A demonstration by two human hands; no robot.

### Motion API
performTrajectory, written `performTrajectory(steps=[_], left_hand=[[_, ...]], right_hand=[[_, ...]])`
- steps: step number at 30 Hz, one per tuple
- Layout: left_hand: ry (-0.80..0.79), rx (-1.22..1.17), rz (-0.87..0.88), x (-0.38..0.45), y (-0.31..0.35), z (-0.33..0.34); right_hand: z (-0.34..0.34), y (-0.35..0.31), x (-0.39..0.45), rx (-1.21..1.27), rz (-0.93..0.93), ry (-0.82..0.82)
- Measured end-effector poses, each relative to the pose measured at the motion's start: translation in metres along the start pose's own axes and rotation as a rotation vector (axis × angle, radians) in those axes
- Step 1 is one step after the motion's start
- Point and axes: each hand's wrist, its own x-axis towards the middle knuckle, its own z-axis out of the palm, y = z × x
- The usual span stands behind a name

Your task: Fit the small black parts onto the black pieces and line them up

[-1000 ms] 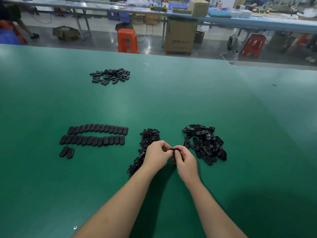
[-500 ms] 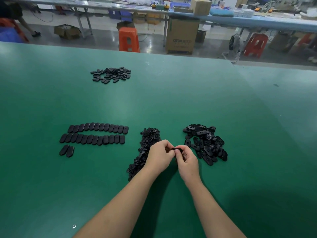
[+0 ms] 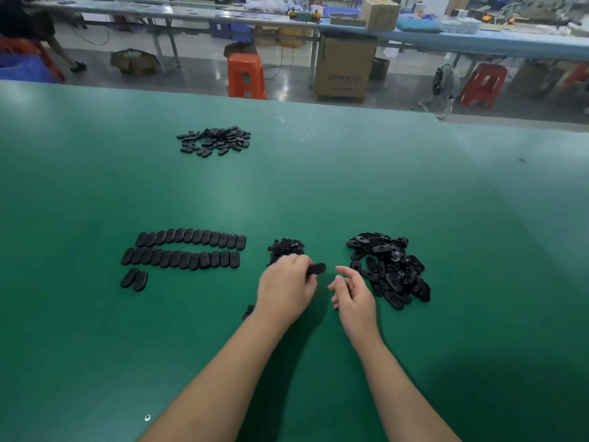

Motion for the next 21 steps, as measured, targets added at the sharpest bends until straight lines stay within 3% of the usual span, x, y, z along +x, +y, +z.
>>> performTrajectory(steps=[7,10,21], left_hand=[[0.133,0.069,-0.531,-0.034,-0.115,-0.049],[0.089,0.151,-0.666,-0.059,-0.151,-0.060],[0.099,0.247,-0.656,-0.086,-0.164,-0.074]], right_hand=[[-0.001,-0.002,-0.003,-0.113,-0.014,-0.018],[-0.001,-0.004,-0.003,-0.148,-0.019,-0.017],[0.000,-0.009,-0.007,-0.178,-0.011,-0.014]])
